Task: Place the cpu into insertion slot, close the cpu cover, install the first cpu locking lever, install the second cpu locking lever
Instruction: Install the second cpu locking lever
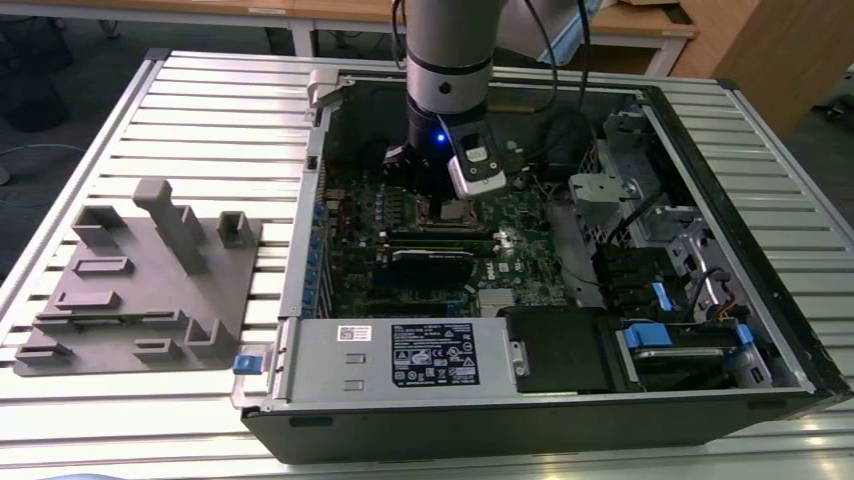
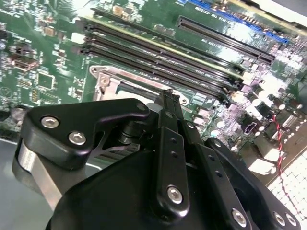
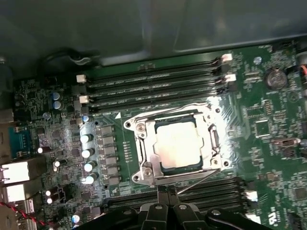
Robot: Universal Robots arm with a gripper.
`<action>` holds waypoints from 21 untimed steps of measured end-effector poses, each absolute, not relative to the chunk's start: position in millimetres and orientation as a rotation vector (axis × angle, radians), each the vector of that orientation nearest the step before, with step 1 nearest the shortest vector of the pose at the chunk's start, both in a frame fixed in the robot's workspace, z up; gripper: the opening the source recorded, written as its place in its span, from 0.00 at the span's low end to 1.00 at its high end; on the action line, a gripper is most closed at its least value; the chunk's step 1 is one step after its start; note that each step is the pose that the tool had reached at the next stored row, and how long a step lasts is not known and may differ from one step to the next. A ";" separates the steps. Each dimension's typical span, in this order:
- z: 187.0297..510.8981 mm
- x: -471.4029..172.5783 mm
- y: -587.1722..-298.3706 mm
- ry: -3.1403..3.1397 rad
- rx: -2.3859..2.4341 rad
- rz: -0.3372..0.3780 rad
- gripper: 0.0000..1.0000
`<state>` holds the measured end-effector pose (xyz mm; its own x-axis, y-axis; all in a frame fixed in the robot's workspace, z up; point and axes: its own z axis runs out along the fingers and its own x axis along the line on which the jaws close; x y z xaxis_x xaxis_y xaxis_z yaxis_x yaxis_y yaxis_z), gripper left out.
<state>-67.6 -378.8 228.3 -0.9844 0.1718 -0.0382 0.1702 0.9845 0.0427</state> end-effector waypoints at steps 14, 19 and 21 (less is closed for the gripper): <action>216.1 -76.5 -379.7 3.087 0.266 0.056 0.11; 211.8 -78.3 -379.8 3.088 0.266 0.056 0.11; 209.0 -79.4 -379.8 3.087 0.266 0.056 0.11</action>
